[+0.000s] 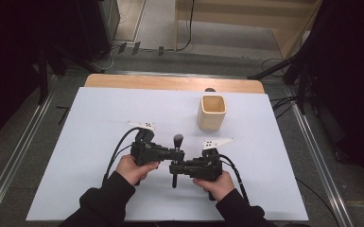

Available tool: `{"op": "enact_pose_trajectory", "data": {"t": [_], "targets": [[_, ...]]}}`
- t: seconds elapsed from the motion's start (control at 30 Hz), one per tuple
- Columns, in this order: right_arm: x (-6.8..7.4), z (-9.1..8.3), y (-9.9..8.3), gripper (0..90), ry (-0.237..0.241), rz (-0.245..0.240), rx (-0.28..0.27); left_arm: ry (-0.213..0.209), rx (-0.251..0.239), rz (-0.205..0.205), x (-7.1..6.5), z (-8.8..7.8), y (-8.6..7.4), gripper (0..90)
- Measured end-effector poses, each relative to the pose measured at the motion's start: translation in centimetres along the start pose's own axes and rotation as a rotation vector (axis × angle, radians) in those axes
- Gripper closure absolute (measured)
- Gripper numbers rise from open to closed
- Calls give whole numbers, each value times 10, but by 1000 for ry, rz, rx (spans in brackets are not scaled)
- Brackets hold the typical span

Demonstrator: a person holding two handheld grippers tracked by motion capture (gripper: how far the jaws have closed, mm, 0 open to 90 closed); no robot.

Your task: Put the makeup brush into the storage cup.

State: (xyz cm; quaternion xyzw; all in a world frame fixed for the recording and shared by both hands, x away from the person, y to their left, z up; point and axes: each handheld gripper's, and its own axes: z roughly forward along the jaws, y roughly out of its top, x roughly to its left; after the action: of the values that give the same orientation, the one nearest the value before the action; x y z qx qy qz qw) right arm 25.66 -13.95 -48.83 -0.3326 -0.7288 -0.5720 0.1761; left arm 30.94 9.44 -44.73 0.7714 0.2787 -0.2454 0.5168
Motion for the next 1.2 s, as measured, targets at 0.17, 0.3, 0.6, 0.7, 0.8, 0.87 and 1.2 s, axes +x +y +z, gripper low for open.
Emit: {"op": "enact_pose_trajectory", "data": {"t": [0.17,0.3,0.6,0.7,0.8,0.87,1.2], "targets": [[1,0,0,782,-6,1,1,7,4,16,0,0,0,790],[0,0,1,794,-9,30,12,12,-1,12,1,0,0,789],[0,-3,3,795,-34,29,22,30,3,-24,2,-2,1,570],[-1,-6,4,796,-41,26,14,64,-14,-9,1,-5,2,476],[-2,-7,4,796,-48,28,21,86,-18,-7,2,-8,2,397],[-2,-7,4,796,-55,27,25,103,-31,2,2,-12,2,371],[-3,-14,5,796,-130,-3,35,146,-4,25,2,-24,0,321]]}}
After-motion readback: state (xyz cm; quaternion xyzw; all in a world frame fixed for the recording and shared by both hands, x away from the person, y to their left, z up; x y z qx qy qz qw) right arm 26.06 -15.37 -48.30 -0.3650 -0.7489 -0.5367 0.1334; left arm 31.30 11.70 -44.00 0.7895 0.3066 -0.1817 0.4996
